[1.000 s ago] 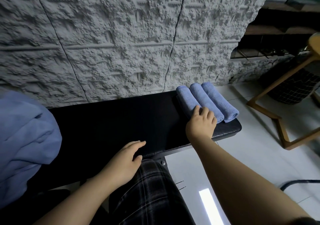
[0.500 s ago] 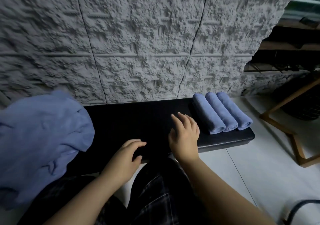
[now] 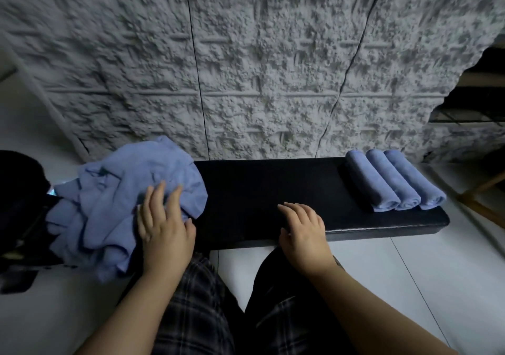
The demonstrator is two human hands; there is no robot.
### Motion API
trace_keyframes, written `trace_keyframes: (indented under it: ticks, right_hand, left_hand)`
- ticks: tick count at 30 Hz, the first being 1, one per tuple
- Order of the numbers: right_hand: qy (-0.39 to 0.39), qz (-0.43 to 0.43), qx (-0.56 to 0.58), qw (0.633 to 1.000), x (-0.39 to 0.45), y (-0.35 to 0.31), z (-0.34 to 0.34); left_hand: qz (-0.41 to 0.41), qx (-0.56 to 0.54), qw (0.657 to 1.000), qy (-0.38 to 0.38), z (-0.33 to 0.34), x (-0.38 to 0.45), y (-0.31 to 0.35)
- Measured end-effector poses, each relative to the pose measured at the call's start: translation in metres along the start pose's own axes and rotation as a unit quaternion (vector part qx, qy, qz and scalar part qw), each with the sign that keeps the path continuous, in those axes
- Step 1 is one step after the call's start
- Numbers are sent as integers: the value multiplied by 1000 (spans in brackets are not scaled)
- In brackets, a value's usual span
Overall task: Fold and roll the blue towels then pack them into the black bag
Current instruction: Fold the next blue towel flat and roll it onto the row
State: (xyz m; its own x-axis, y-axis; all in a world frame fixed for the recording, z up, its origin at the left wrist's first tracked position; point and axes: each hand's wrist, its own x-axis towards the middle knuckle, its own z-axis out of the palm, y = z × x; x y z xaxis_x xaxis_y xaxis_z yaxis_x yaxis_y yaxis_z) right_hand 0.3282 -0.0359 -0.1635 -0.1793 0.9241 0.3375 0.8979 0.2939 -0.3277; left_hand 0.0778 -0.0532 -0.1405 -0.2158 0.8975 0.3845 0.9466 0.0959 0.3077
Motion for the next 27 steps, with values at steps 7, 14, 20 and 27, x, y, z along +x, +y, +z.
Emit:
trace_keyframes:
  ticks: [7, 14, 20, 27]
  right_hand:
    - [6, -11, -7, 1000, -9, -13, 1]
    - [-25, -27, -15, 999, -15, -16, 0]
    - [-40, 0, 70, 997, -19, -26, -10]
    - [-80, 68, 377, 920, -2, -92, -46]
  left_hand:
    - [-134, 38, 990, 7, -13, 1, -29]
    - [-197, 2, 980, 6, -27, 3, -36]
    - [-59, -157, 985, 35, -61, 11, -7]
    - [4, -335, 942, -28, -89, 7, 47]
